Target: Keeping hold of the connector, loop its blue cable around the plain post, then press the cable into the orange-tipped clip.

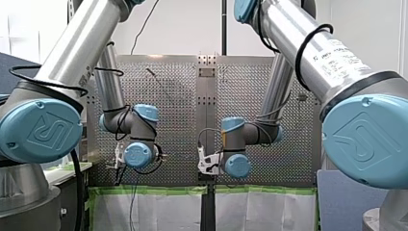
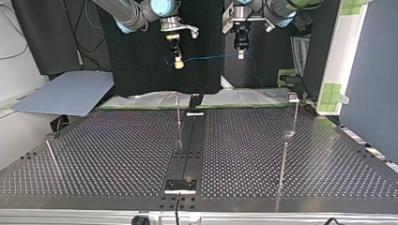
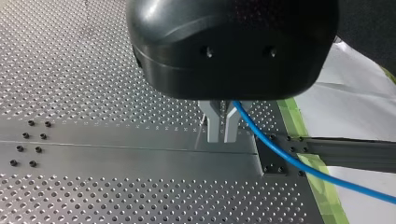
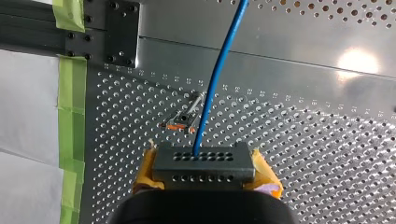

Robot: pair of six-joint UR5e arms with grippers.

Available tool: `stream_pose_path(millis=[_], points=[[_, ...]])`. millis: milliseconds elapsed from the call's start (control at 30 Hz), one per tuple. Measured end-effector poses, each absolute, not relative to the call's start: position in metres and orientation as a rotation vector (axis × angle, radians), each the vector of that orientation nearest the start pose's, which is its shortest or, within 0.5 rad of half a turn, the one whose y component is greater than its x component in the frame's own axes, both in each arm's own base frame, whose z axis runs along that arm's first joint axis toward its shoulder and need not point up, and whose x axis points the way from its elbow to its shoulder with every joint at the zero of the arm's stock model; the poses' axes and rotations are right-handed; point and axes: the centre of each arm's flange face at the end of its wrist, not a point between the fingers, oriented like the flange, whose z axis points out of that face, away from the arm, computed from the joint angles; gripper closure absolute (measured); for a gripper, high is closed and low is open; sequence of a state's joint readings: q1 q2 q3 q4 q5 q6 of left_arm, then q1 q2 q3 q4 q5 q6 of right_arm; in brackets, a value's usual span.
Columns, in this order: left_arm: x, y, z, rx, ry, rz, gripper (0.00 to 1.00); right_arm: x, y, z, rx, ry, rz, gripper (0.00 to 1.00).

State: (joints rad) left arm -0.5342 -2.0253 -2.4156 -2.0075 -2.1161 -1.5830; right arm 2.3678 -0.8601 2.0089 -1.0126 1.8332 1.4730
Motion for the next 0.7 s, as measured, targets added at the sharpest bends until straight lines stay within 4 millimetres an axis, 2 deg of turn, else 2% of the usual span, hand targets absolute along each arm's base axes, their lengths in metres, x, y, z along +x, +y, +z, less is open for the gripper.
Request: stream_pose_path(millis=[300,700], points=[[0.269,-0.253,0.056,0.045,1.715,0.054,0.92,0.445,-0.286,0.017,1.741,-0.853,1.409,1.0],[0.279,-0.257,0.095,-0.052,1.699,-0.058,0.92,0.452,-0.285,0.059,1.748,-0.911,1.501,1.0]])
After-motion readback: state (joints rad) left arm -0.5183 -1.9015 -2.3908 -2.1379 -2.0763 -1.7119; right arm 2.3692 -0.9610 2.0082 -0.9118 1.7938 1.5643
